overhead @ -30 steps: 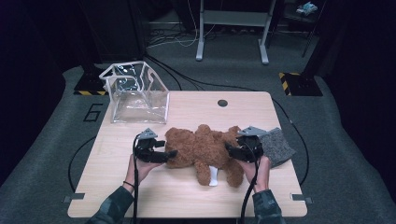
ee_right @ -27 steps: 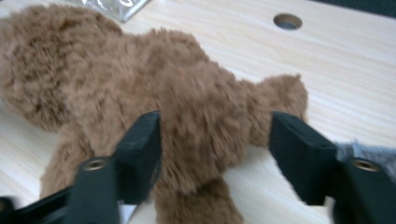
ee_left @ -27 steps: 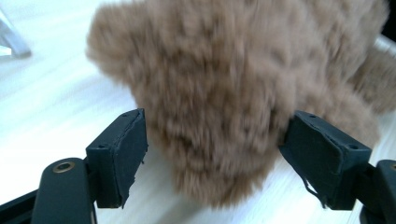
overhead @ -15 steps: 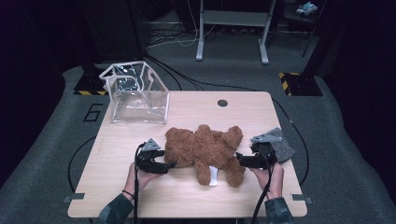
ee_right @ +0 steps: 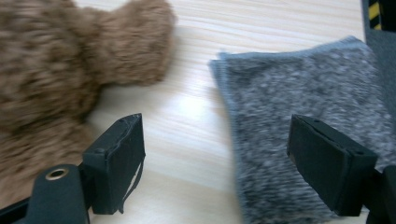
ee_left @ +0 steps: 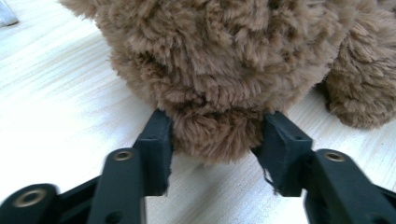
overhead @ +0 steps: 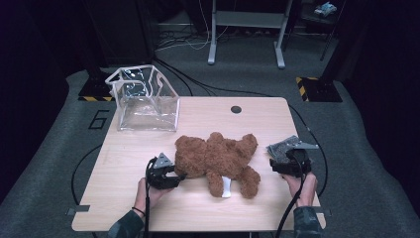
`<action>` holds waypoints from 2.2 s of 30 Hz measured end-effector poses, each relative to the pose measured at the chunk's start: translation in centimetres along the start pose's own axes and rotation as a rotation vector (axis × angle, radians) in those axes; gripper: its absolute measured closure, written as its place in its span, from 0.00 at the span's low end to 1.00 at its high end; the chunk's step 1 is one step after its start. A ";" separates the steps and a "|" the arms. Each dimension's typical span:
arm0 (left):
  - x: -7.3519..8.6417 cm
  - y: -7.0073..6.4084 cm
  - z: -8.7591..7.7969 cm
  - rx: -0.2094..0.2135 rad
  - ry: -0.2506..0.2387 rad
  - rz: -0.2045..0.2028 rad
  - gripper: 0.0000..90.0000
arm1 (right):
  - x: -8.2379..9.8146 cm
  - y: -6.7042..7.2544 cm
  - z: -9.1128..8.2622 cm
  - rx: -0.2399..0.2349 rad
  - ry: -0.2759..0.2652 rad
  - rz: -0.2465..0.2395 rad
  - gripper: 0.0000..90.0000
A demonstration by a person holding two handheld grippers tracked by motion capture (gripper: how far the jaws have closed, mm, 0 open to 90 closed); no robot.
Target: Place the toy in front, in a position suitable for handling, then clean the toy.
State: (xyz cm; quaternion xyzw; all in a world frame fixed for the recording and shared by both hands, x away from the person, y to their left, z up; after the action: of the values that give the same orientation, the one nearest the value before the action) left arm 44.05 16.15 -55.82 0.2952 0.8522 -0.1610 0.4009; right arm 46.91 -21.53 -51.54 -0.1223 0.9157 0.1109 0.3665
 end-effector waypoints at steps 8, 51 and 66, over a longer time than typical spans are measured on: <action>0.0 0.1 -0.1 -0.015 -0.005 0.002 0.68 | 0.1 -3.0 1.4 0.058 0.046 0.067 0.20; 1.2 0.4 0.9 -0.027 -0.117 -0.044 0.79 | 2.2 -5.1 5.3 0.095 0.106 0.121 0.78; 1.3 0.5 0.9 -0.026 -0.117 -0.047 0.78 | -0.7 -1.9 1.9 -0.007 0.009 0.080 0.84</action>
State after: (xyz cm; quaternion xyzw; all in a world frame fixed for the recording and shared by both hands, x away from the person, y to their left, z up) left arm 44.23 16.56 -57.35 0.2600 0.8361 -0.1760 0.4499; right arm 49.23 -22.69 -52.59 -0.0872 0.9211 0.1281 0.3573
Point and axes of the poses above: each handheld gripper's, and its own axes: z roughly forward along the jaws, x roughly out of its underside, y roughly to its left, the point moved 9 cm from there along z, roughly forward along the jaws, and after that the axes turned 5 degrees about -x, right-handed, at the moved point
